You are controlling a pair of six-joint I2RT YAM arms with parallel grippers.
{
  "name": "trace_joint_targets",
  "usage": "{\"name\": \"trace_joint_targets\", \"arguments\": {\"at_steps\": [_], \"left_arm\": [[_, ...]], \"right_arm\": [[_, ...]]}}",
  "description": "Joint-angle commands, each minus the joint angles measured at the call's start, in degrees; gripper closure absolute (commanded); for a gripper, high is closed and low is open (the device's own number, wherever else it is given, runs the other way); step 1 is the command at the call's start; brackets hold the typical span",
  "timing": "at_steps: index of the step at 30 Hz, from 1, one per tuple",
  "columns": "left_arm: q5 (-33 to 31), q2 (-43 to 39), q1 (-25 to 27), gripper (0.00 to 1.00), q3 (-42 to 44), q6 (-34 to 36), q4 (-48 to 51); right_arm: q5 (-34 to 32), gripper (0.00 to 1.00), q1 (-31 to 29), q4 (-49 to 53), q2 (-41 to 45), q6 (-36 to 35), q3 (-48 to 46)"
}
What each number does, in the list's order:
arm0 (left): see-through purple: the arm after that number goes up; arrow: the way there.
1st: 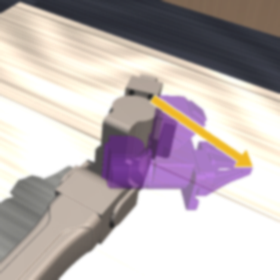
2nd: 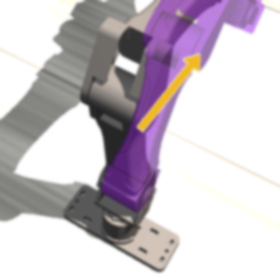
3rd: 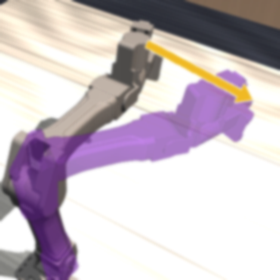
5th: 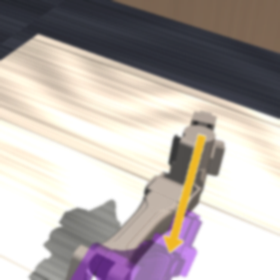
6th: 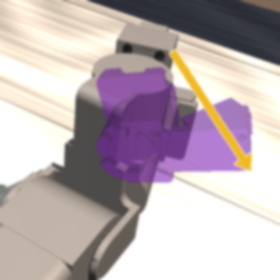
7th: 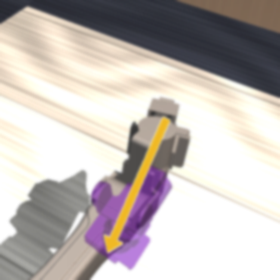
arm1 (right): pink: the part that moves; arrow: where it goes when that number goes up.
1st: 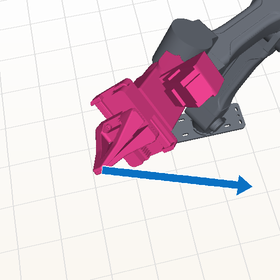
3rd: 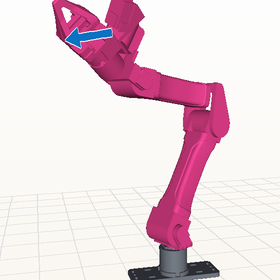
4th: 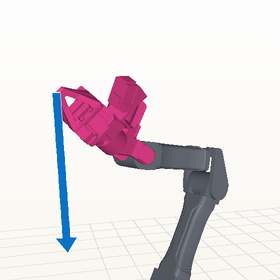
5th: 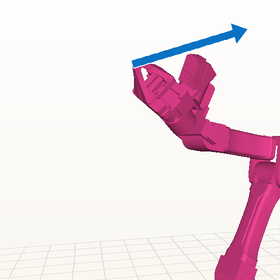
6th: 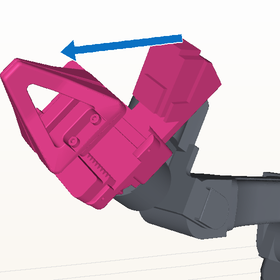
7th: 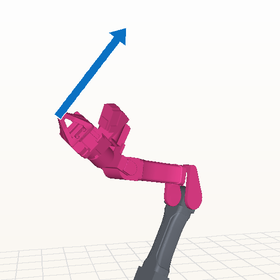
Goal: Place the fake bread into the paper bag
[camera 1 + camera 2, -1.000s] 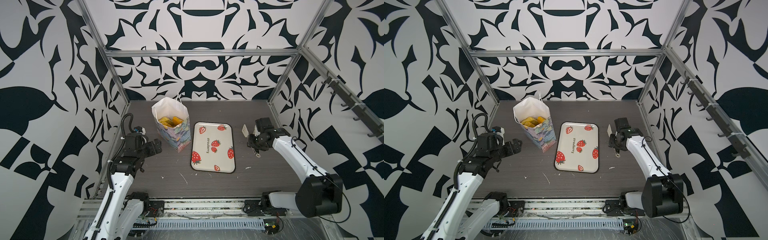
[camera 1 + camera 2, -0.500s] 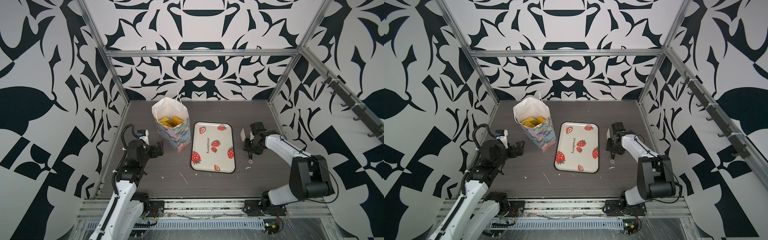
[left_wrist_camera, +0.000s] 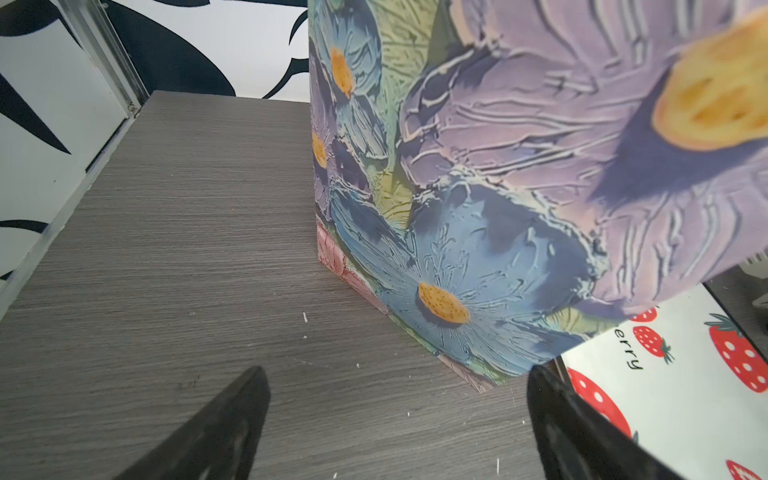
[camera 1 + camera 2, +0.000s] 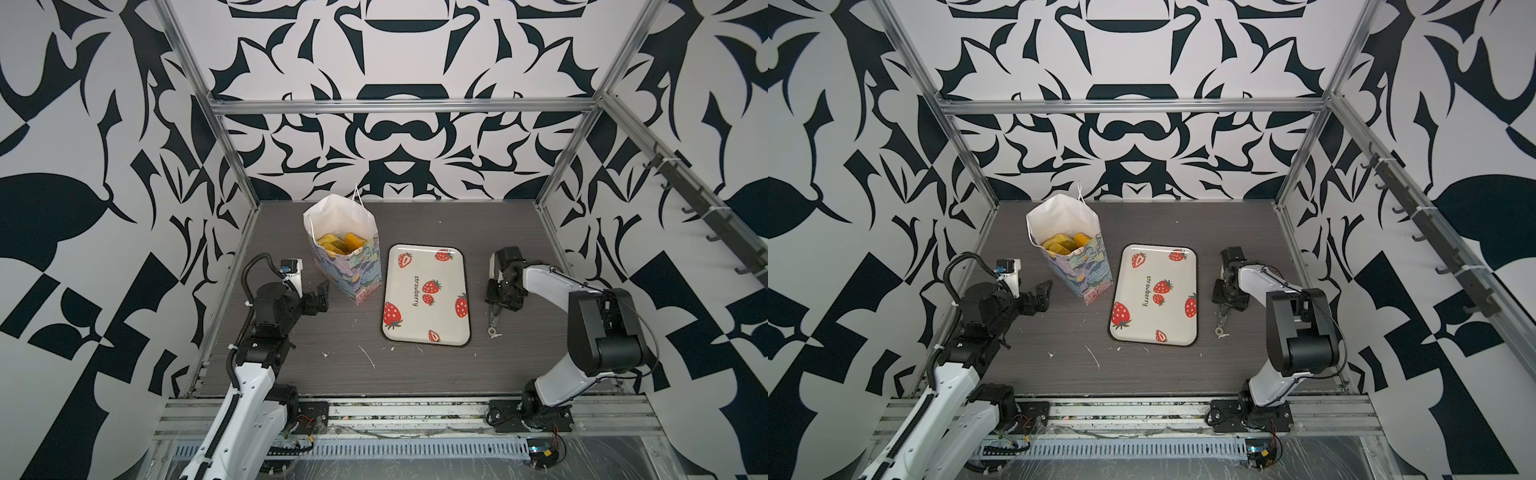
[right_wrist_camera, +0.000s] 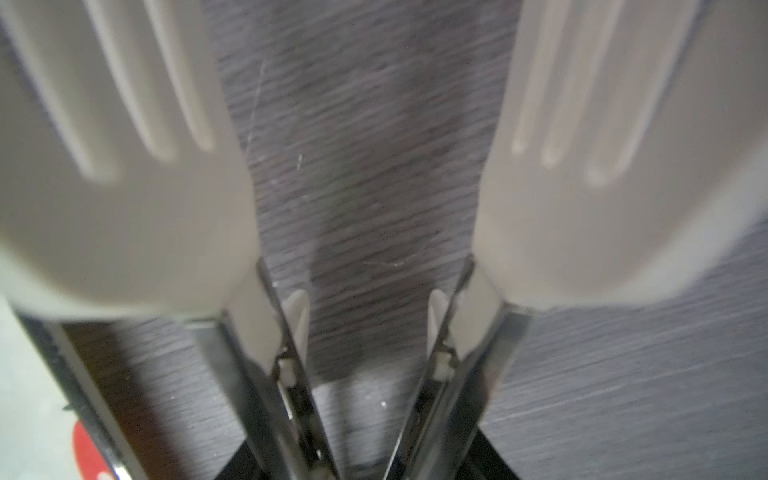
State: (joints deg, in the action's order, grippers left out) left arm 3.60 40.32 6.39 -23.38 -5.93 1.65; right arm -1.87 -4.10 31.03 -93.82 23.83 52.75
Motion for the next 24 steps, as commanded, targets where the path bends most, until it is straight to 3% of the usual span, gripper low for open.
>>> {"name": "trace_joint_targets", "arguments": {"at_steps": [1, 16, 19, 20, 24], "left_arm": [[-1.0, 1.1, 0.0, 0.01, 1.9, 0.9, -5.9], [-5.3, 9.0, 0.0, 0.01, 2.8, 3.1, -14.2], [-6.4, 9.5, 0.0, 0.01, 2.9, 3.4, -15.1], [-6.7, 9.6, 0.0, 0.01, 2.8, 3.4, -15.2], [-7.5, 10.2, 0.0, 0.01, 2.9, 3.8, -16.2]], "right_arm": [[-1.5, 0.47, 0.2, 0.2, 0.0, 0.2, 1.5], [-0.8, 0.26, 0.2, 0.5, 0.4, 0.3, 0.9], [-0.6, 0.19, 0.2, 0.0, 1.7, 0.4, 0.2], [-0.7, 0.04, 0.2, -0.2, 2.4, 0.5, -0.1], [-1.0, 0.0, 0.3, -0.7, 6.0, 0.7, -1.3]]}}
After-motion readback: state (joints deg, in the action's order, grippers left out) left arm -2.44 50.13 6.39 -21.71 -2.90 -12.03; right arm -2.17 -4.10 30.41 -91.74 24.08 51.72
